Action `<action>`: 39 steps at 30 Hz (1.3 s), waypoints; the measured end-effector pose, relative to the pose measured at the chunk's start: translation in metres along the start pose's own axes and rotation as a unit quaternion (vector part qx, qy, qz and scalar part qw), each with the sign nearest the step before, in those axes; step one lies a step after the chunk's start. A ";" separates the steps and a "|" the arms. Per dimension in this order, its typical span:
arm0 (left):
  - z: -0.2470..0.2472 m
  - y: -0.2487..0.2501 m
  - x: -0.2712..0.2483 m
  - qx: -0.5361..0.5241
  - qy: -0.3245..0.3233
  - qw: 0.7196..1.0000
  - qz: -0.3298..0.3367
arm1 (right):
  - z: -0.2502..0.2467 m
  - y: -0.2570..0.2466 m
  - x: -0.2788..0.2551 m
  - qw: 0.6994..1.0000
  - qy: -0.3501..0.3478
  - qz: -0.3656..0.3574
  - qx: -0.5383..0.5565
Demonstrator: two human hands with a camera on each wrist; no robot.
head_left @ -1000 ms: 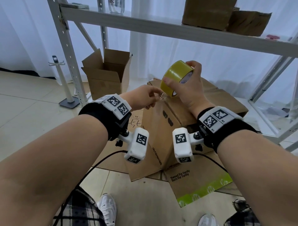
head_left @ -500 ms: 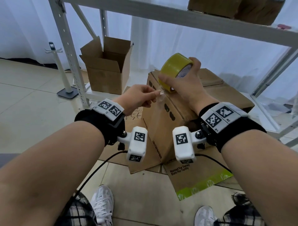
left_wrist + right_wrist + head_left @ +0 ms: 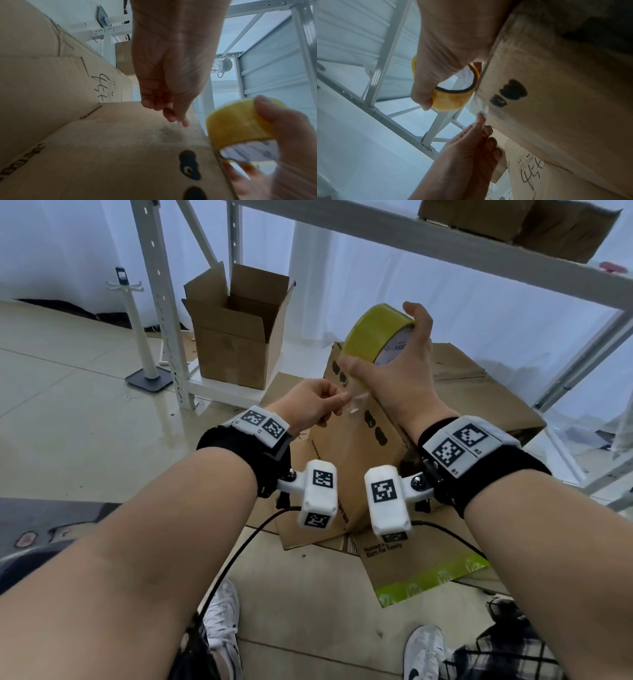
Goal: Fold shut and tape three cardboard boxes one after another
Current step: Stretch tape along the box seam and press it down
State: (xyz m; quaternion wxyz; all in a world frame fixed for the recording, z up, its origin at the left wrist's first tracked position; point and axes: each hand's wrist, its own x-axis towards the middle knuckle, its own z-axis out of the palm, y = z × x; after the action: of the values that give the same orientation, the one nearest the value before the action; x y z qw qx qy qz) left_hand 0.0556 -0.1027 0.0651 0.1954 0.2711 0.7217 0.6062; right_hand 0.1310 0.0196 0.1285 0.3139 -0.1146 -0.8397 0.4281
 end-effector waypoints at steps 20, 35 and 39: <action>-0.017 0.005 -0.001 0.109 -0.055 0.992 -0.012 | -0.008 0.002 -0.003 0.994 0.067 0.041 0.079; -0.002 0.001 0.016 0.187 -0.081 0.979 -0.023 | -0.007 -0.001 -0.003 0.998 0.023 0.048 0.036; 0.002 -0.002 0.022 0.187 -0.071 0.980 -0.019 | -0.007 0.000 -0.002 0.997 0.022 0.058 0.038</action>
State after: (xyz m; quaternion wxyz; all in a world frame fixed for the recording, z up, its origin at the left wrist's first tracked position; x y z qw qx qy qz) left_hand 0.0395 -0.0879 0.0638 0.2032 0.3315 0.8115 0.4361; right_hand 0.1370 0.0233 0.1307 0.3109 -0.1606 -0.8076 0.4748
